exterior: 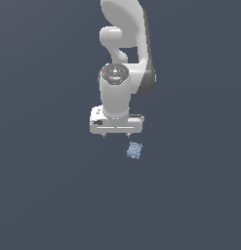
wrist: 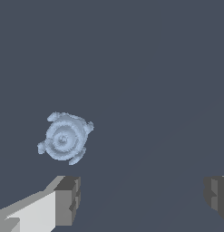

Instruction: Pick up the object and move it to a goal position.

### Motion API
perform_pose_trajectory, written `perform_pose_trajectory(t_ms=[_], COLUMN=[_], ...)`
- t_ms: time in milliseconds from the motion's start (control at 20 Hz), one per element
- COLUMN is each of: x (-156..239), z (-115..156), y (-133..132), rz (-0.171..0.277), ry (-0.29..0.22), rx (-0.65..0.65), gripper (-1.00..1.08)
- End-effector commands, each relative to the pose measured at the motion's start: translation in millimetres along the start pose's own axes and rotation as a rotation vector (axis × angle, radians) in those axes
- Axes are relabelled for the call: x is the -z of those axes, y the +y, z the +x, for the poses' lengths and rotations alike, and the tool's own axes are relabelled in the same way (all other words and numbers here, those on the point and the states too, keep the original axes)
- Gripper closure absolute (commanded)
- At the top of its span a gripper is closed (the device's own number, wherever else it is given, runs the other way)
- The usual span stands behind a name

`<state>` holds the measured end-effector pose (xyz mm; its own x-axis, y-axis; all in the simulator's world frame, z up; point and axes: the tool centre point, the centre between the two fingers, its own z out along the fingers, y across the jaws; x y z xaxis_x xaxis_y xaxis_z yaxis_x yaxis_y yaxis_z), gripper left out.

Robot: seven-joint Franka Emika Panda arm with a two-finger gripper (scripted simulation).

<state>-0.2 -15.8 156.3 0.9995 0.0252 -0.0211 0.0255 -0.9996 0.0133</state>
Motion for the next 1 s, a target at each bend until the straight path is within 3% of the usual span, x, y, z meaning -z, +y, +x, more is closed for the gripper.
perform_pose_trajectory(t_ms=[0, 950], x=[-2.8, -50.9], z=[0.9, 12.0], y=[-4.0, -70.8], rz=[0.001, 0.013], ry=[0.001, 0.015], rx=[-0.014, -0.282], gripper=[-0.92, -0.92])
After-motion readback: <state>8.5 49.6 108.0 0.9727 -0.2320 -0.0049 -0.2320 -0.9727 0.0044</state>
